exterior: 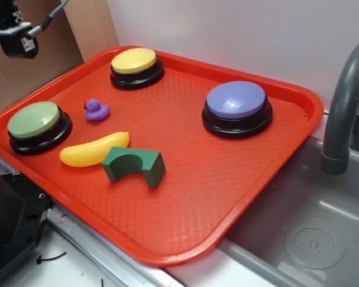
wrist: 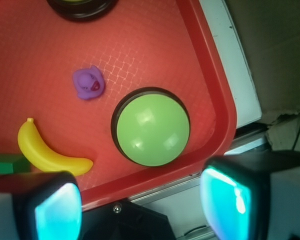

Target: Push the green button.

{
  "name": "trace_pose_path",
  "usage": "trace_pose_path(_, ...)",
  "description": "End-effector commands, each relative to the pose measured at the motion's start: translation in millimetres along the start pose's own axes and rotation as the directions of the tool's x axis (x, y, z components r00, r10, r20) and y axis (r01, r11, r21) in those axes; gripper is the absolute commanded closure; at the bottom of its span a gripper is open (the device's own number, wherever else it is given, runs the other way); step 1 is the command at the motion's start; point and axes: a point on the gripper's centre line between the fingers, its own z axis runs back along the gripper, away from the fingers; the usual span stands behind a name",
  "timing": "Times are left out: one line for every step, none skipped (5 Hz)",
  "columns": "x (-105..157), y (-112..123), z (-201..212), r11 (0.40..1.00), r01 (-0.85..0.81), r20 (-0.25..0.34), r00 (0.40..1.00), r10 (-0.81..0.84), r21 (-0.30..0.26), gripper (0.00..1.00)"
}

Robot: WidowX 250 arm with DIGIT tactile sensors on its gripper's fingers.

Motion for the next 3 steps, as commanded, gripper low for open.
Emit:
trace_pose_path(9.3,14.3,25.8,1.000,-0.018,0.054,0.998,0.018,-0.001,0.00)
trace_pose_path(11.5,7.6,32.4,1.000,-0.001,0.060,0.998,0.000,0.001,0.00)
trace_pose_path(8.5,8.0,34.1,1.000,-0.016,0.058,0.998,0.015,0.002,0.00)
